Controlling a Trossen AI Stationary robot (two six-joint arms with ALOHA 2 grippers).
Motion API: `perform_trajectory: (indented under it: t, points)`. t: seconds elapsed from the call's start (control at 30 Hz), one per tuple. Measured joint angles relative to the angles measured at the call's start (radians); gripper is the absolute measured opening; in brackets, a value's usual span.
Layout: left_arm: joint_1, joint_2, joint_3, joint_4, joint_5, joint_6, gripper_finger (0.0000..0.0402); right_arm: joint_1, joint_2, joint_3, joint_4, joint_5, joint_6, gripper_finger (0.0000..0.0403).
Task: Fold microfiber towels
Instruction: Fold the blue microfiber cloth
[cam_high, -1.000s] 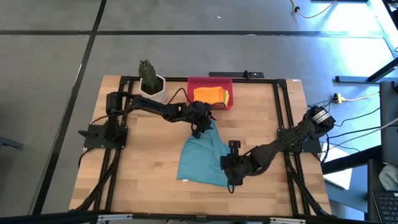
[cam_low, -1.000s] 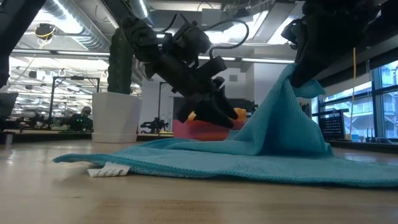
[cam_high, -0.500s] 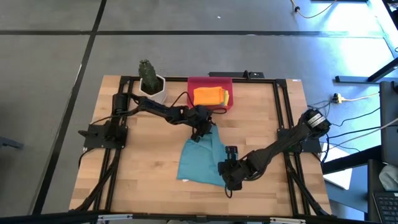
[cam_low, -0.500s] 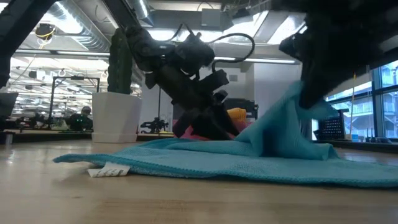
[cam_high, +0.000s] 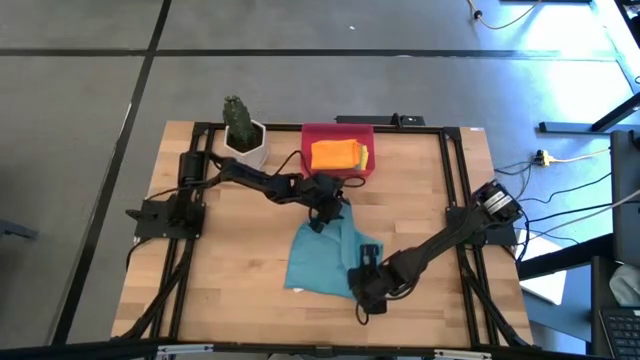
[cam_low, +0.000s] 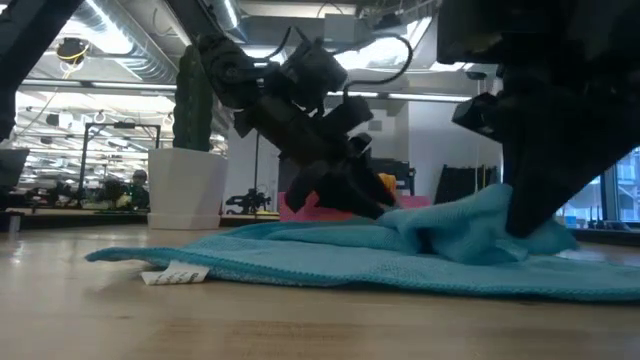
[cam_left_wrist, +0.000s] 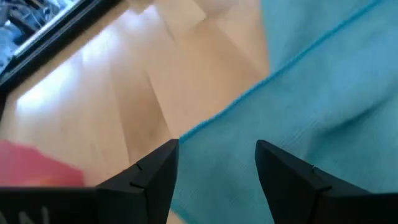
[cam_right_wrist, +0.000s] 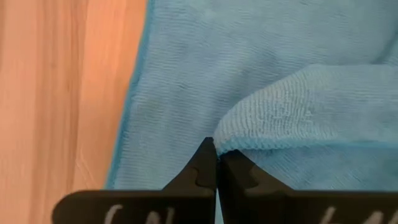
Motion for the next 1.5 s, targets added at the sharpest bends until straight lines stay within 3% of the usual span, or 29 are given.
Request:
perform_trajectory:
  t: [0.67,0.93,1.23,1.5]
  points:
    - [-0.015,-0.076,-0.001,-0.013,-0.010,-0.009,0.0204,0.006,0.056,0.000,0.051,-0.062,0.020,0.0000]
    - [0.030,-0.071,-0.001,-0.039,-0.007,-0.033,0.0204,0.012,0.056,0.000,0.055,-0.062,0.022,0.0000]
    - [0.065,-0.070,-0.001,-0.034,0.141,-0.101,0.0204,0.020,0.056,0.000,0.060,-0.062,0.023,0.0000]
    - [0.067,-0.070,-0.001,-0.033,0.148,-0.123,0.0204,0.020,0.056,0.000,0.064,-0.061,0.021,0.0000]
